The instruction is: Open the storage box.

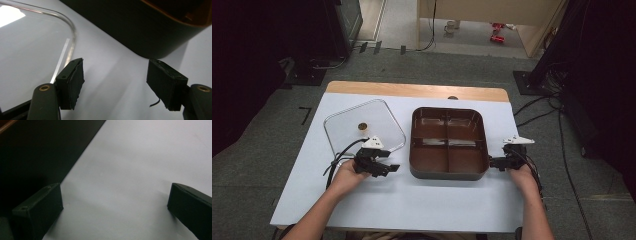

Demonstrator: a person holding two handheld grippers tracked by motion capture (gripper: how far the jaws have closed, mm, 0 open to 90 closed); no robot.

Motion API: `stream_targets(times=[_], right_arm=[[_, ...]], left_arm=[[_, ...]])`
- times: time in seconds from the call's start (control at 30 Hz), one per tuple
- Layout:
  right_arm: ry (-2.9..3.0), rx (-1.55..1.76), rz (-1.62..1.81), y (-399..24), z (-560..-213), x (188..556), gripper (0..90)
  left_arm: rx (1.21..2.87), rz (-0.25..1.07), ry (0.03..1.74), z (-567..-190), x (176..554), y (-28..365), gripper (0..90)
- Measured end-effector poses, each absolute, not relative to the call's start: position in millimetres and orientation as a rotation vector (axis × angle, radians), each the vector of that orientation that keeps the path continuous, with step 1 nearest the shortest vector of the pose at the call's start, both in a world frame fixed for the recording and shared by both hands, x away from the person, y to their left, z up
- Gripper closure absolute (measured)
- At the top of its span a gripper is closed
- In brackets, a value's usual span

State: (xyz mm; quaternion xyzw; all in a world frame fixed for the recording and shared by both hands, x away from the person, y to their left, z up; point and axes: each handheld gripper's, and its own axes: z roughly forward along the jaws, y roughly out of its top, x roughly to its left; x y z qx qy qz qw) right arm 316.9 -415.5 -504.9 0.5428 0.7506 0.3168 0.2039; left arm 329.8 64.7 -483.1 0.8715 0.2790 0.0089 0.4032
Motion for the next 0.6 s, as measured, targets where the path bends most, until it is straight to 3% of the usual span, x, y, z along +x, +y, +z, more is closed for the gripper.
stream_targets(times=[0.6], right_arm=[[2.094, 1.514, 0.884, -415.5, -504.9, 316.9, 0.0]], left_arm=[[2.227, 0.076, 0.651, -493.2, 322.3, 55.3, 24.1]])
